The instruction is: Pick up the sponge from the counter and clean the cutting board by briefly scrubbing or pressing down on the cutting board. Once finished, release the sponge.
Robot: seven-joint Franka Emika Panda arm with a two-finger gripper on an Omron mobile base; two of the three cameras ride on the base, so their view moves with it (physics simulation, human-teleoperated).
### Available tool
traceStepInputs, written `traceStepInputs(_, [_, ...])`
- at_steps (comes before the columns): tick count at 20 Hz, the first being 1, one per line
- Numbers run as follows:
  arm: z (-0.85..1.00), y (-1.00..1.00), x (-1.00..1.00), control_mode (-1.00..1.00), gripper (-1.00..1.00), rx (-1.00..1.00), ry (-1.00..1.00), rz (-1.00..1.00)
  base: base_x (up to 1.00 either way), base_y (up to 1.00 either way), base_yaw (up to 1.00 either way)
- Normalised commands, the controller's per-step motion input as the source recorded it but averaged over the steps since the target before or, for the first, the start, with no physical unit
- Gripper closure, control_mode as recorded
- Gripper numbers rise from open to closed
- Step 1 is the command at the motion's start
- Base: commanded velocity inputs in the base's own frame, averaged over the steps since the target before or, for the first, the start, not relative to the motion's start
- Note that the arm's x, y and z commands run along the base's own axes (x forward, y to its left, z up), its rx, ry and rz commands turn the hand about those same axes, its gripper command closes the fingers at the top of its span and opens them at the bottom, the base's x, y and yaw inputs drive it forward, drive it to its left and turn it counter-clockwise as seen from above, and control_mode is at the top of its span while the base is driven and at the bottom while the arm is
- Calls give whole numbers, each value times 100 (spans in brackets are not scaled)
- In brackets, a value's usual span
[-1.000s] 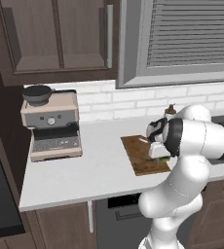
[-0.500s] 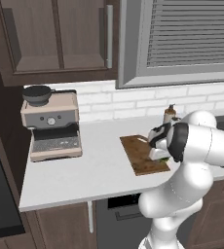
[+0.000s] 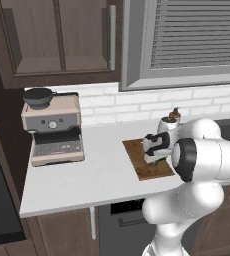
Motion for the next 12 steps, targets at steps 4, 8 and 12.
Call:
traceStepInputs(4, [10, 69, -9, -100, 100, -2, 1, 14, 0, 0, 0])
traceStepInputs(8, [-31, 25, 18, -100, 100, 1, 19, 8, 0, 0, 0])
traceStepInputs(12, [-63, 0, 24, -100, 100, 3, 22, 4, 0, 0, 0])
